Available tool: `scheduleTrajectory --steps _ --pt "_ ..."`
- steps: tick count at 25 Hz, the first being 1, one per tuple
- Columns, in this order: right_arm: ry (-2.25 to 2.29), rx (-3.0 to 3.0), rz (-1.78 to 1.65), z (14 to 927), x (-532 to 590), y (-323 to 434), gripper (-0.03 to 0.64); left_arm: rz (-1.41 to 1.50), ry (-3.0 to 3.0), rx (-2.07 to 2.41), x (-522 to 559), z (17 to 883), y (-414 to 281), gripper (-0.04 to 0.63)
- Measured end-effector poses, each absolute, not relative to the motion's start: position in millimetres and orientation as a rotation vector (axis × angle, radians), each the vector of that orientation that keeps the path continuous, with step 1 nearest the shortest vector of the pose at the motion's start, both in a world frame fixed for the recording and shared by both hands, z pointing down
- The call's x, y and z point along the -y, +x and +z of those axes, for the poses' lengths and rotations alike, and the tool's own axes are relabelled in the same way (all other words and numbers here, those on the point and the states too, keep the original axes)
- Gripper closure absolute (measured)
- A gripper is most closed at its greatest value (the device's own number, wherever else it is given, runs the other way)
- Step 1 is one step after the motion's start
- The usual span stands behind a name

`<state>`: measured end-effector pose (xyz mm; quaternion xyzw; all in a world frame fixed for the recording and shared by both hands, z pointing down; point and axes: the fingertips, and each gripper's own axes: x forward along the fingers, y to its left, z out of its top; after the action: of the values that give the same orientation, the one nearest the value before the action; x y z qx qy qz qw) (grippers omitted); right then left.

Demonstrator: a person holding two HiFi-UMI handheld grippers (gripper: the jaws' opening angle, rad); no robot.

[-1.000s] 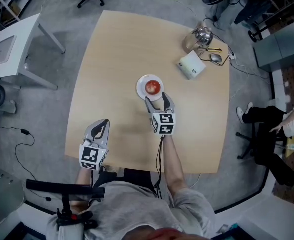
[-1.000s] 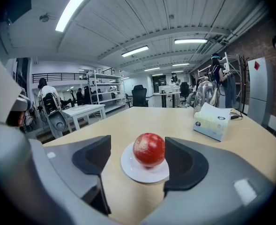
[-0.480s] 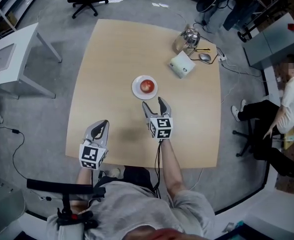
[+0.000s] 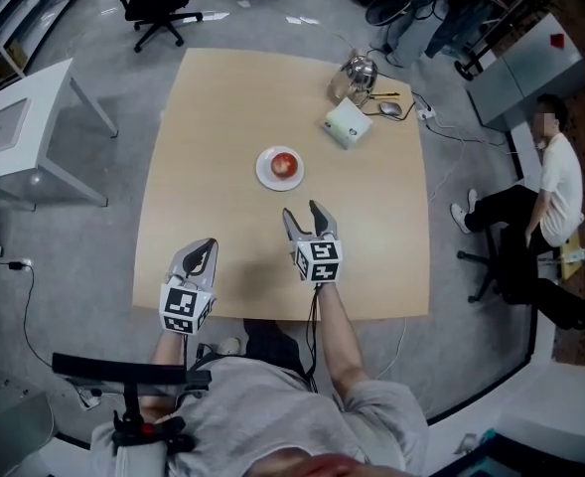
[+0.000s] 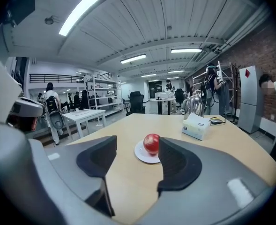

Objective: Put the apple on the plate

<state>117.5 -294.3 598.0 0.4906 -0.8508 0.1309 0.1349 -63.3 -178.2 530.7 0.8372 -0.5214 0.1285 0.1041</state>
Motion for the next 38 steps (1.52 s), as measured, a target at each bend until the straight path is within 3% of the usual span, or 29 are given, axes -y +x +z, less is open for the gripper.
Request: scheduleTrajectory --steps 38 --pt "1.682 2.456 0.265 534.5 170.1 150.8 0.491 0.261 2.612 1.479 121.9 492.5 -51.4 0.577"
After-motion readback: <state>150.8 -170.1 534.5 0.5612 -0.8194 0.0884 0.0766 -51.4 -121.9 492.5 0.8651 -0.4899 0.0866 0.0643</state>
